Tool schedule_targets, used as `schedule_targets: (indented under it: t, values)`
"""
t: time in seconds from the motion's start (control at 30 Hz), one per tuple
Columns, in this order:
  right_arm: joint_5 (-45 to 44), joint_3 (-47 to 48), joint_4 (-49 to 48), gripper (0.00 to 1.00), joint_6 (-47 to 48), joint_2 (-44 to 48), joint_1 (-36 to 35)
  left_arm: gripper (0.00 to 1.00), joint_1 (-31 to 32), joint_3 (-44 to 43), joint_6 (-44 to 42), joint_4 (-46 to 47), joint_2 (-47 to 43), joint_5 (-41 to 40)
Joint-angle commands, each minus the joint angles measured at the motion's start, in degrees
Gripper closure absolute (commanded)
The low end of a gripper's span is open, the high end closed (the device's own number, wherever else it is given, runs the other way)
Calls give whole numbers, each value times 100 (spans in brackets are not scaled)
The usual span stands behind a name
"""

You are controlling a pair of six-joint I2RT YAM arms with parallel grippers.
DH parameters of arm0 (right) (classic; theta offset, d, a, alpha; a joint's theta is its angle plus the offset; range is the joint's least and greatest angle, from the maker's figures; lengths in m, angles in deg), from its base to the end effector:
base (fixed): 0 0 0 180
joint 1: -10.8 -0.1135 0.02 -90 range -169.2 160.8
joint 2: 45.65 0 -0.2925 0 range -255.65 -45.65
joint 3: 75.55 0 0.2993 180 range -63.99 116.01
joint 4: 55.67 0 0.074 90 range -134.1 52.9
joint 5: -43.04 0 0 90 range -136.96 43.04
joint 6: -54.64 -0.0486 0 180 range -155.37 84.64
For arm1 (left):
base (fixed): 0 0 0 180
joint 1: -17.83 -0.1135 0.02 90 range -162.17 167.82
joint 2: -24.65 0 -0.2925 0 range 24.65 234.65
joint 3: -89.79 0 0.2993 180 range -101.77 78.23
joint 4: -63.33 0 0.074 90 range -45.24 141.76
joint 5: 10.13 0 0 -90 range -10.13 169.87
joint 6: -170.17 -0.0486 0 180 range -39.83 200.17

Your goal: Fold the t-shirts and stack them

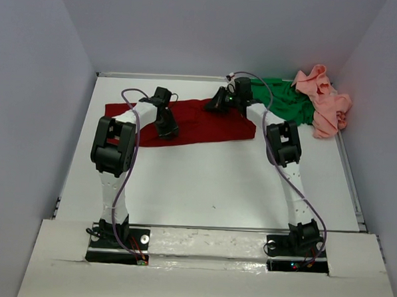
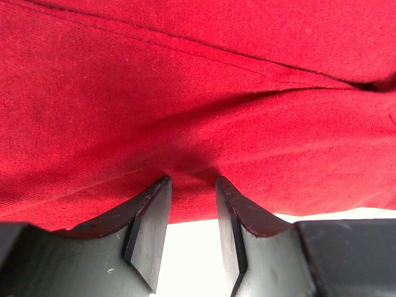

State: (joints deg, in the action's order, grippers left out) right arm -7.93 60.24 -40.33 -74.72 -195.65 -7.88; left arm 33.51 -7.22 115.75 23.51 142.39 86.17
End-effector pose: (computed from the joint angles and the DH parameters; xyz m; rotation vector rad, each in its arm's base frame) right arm 0.6161 0.2406 0.1312 -0.0518 2.2349 1.2973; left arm 0.4763 -0.1392 0.1599 -0.4266 2.6573 -0.4394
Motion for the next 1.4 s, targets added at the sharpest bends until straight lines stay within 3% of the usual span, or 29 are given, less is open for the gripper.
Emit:
schedule_targets:
  t: [0.0, 0.03, 0.13, 0.53, 0.7, 0.97, 1.23, 1.33, 1.37]
  values:
    - [438, 611, -1060, 69, -318, -424, 22, 52, 66, 274, -103, -436, -215, -77]
    - [465, 699, -1297, 61, -345, -452, 22, 52, 67, 309, -103, -444, -233, -86]
    - [606, 691, -1668, 59, -406, -443, 22, 52, 75, 327, -94, -453, -251, -86]
    - [878, 577, -2468, 55, -556, -241, 22, 52, 207, 292, -33, -488, -216, -94]
    - [1072, 314, -2373, 54, -469, 4, 22, 52, 234, 380, 2, -427, -242, -77]
    - [203, -547, 209, 58, 1586, 1558, 136, 52, 251, 363, -6, -383, -286, 46]
    - [-727, -2454, 975, 61, 1870, 3221, 136, 52, 286, -15, -102, -593, -347, 126]
    - [-1106, -2719, 1608, 71, 2010, 3424, 136, 52, 286, -410, -243, -883, -418, -208]
    - [-1160, -2780, 1714, 81, 2071, 3450, 136, 52, 278, -533, -331, -971, -444, -304]
